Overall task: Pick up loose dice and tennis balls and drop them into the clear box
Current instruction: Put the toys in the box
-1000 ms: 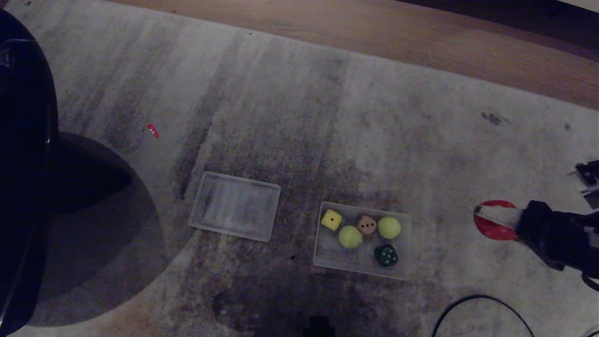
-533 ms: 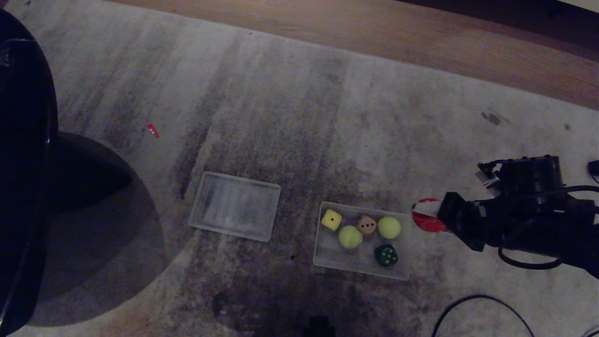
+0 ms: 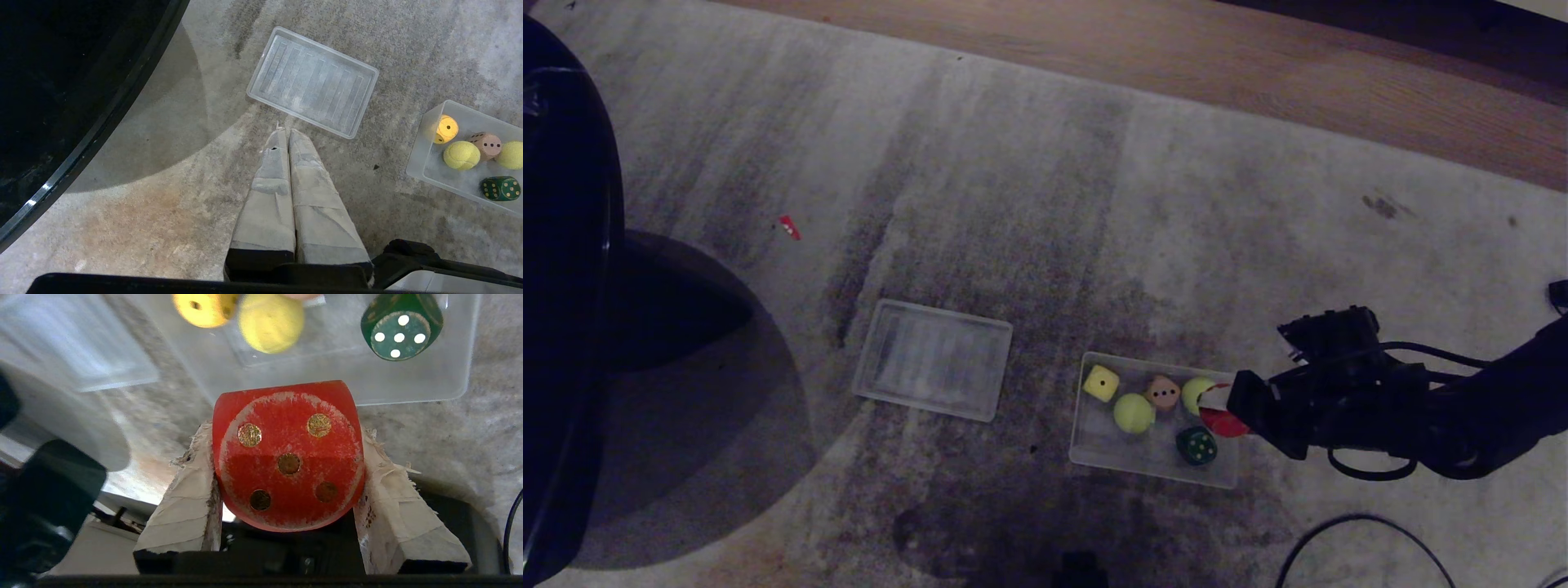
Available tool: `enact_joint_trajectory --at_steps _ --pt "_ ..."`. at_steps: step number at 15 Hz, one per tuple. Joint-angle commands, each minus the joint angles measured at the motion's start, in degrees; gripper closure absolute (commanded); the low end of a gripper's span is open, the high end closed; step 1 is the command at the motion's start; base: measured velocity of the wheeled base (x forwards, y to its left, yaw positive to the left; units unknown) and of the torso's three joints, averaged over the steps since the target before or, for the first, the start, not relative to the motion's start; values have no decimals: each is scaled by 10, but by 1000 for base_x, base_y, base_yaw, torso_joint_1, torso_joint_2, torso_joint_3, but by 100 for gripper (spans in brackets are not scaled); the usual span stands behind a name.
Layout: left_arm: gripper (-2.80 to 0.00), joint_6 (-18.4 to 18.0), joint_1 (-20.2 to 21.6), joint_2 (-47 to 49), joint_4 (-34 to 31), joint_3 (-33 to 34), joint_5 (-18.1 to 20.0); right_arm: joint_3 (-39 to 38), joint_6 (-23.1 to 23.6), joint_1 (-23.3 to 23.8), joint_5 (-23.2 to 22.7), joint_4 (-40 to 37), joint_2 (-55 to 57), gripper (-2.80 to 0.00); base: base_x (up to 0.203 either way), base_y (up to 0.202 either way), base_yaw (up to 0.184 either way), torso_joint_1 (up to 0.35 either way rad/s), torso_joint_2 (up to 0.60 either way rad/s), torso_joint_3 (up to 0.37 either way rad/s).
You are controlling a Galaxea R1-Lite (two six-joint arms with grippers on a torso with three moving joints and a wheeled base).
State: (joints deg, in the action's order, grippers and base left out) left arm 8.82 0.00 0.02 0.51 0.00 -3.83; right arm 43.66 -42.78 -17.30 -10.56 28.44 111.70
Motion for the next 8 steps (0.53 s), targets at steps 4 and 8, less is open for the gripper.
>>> enact_joint_trajectory --at_steps 4,8 --pt "0 1 0 1 0 0 0 44 40 -6 4 2 98 0 0 0 0 0 0 0" --pt "0 1 0 1 0 0 0 73 43 -10 2 2 127 0 0 0 0 0 0 0"
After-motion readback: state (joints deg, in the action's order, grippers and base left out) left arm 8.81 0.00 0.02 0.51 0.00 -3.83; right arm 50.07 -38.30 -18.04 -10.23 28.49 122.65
